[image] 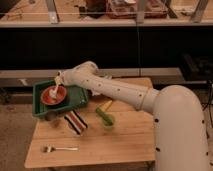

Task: Wipe red bowl with brush

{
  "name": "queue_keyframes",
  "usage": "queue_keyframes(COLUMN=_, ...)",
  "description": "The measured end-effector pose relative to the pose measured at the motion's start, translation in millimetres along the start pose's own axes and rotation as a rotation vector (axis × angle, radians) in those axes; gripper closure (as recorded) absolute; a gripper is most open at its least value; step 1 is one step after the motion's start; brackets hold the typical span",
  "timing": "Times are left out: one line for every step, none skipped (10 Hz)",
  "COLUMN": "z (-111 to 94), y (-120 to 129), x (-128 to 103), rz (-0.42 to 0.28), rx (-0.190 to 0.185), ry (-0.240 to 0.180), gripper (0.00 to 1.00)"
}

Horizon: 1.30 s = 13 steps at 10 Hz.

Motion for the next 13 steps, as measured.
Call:
queue_keyframes(z=-1, y=8, x=0, rz=0.002, rx=-0.011, ry=-0.001, gripper=1.00)
queue_keyframes(z=0, y=13, x=-1, rz=-0.002, rx=-0.020, ry=-0.005, gripper=1.00)
queue_keyframes(z=2, y=17, x=-2, rz=-0.007, rx=-0.025, ry=-0.010, gripper=1.00)
queue_keyframes(z=4, y=21, x=-3, rz=-0.009, rx=-0.029, ry=-0.014, gripper=1.00)
queue_keyframes(z=4, y=27, x=-3, rz=-0.004, rx=-0.033, ry=-0.013, gripper=1.00)
queue_keyframes(z=6, y=35, x=0, rz=0.005, rx=-0.030, ry=-0.007, gripper=1.00)
queue_keyframes(z=8, y=40, x=7, rz=0.003, rx=-0.025, ry=-0.002, gripper=1.00)
queue_keyframes(z=12, y=40, x=15, rz=-0.008, rx=-0.018, ry=0.002, gripper=1.00)
queue_keyframes(z=16, y=37, x=21, rz=-0.020, rx=-0.012, ry=0.002, gripper=1.00)
queue_keyframes(z=21, y=33, x=26, rz=-0.033, rx=-0.003, ry=-0.001, gripper=1.00)
queue_keyframes(z=27, y=27, x=29, rz=-0.042, rx=0.005, ry=-0.003, gripper=1.00)
queue_keyframes(z=35, y=13, x=32, rz=-0.055, rx=0.025, ry=-0.006, gripper=1.00)
queue_keyframes(z=40, y=5, x=34, rz=-0.064, rx=0.036, ry=-0.008, gripper=1.00)
